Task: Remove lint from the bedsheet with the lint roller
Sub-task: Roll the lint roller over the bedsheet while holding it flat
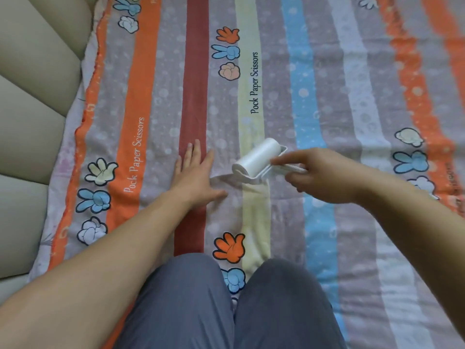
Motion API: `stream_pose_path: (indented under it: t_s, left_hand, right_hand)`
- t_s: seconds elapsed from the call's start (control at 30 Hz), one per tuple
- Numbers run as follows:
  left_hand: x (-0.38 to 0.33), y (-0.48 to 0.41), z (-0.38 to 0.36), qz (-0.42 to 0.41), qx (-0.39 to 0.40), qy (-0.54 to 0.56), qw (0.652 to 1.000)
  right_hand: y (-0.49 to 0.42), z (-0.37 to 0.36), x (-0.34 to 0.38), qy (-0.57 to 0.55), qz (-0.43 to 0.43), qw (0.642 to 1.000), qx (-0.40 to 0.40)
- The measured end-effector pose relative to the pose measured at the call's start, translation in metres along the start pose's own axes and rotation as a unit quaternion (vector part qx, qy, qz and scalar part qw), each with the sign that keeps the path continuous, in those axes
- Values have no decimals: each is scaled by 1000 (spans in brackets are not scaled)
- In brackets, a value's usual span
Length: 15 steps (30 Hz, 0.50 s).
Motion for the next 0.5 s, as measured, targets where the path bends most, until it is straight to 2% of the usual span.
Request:
stream_pose_path:
  t_s: [0.13, 0.2, 0.37, 0.5]
  left_hand:
    - [-3, -28, -6, 8, -2, 27, 1000]
    - [8, -38, -4, 16, -7, 24, 1000]
    - [4, -29, 0, 5, 10, 4, 1000]
    - [-9, -27, 1, 17, 26, -22, 999]
  right_hand:
    - [-61, 2, 5, 81, -26, 990, -108]
    - [-91, -8, 2, 90, -47, 989, -107]
    - [-86, -28, -15, 50, -78, 993, -66]
    - [-78, -30, -29, 71, -72, 994, -33]
Point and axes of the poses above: each hand's wrist, its own y-axis away from the middle knuckle, its own z-axis out of the back of the hand, x = y × z, the point moved 9 cm from there along -y, towards the middle knuckle, and after that the axes turned 7 degrees about y, right-handed, at the moved point
